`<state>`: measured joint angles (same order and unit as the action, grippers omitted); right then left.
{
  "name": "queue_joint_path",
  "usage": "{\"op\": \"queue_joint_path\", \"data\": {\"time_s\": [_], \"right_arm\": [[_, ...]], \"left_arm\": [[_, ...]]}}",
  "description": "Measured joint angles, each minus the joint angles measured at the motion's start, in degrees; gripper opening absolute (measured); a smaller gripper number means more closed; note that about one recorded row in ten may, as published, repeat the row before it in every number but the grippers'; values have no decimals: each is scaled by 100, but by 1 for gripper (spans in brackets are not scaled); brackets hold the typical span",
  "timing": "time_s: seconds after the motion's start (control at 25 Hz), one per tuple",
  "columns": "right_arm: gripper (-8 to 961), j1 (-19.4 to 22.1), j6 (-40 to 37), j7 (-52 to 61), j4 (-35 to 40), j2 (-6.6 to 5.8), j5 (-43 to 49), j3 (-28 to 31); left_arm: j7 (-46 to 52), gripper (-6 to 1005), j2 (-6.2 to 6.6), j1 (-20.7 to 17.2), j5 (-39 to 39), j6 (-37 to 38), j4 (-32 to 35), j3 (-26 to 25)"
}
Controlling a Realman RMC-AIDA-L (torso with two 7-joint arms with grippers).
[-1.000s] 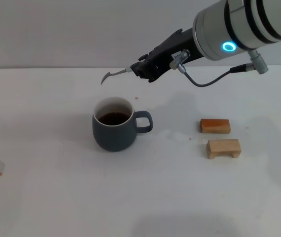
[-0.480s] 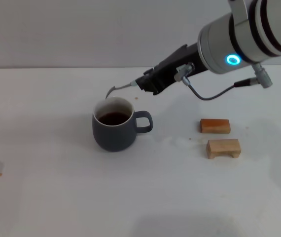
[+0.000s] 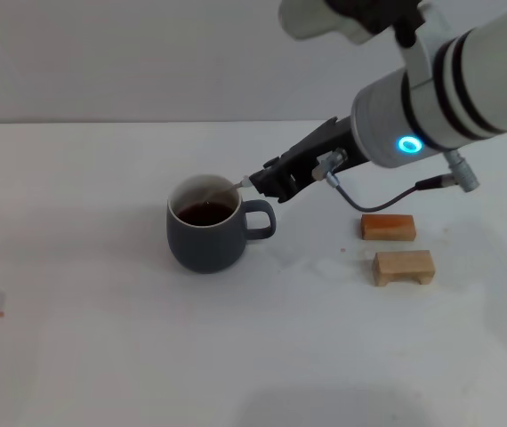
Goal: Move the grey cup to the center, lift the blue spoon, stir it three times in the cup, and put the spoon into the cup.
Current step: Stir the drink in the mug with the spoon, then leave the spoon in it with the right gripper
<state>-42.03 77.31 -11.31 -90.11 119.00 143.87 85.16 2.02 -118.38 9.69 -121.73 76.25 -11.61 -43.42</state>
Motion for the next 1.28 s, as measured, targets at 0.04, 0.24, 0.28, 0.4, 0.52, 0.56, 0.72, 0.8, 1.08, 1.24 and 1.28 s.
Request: {"op": "queue_joint_path", "data": {"time_s": [0.04,0.24,0.28,0.4,0.52,0.56,0.72,0.8,1.08,1.24,1.28], "right_arm": [[160,-4,-60,-11,62,0,0,-37],[160,-100,-306,-40,332,0,0,-223],[160,-115,-342,-42,372,0,0,-246],[161,-150,-407,-44,468,0,0,-283],[161,-179,-497,-52,618,1,0,-344],[161,-182,-533,-55,654,0,0,-363],[160,-215,-699,-68,806,0,-1,-436],[160,-249,-792,-77,893,0,-3,-483],[161,-429,-1086,-221,1337,0,-187,-572],[161,-470,-1176,-291,1447,0,-212,-568],[161,-472,-1252,-347,1483,-1,-203,-551]], "left_arm": [[0,-2,0,-3,0,10,1,0],[21,-2,-1,-33,0,63,-13,0],[26,-2,-1,-33,0,74,-11,0],[36,-2,-1,-33,0,104,-4,0],[42,-2,-1,-34,0,111,-3,0],[49,-2,-1,-39,0,113,-2,0],[50,-2,-1,-42,0,115,-1,0],[52,-2,-1,-47,0,140,-5,0],[53,-2,-1,-51,0,177,-7,1],[53,-2,0,-79,0,182,-14,1],[53,-2,-1,-86,0,187,-25,1]]}}
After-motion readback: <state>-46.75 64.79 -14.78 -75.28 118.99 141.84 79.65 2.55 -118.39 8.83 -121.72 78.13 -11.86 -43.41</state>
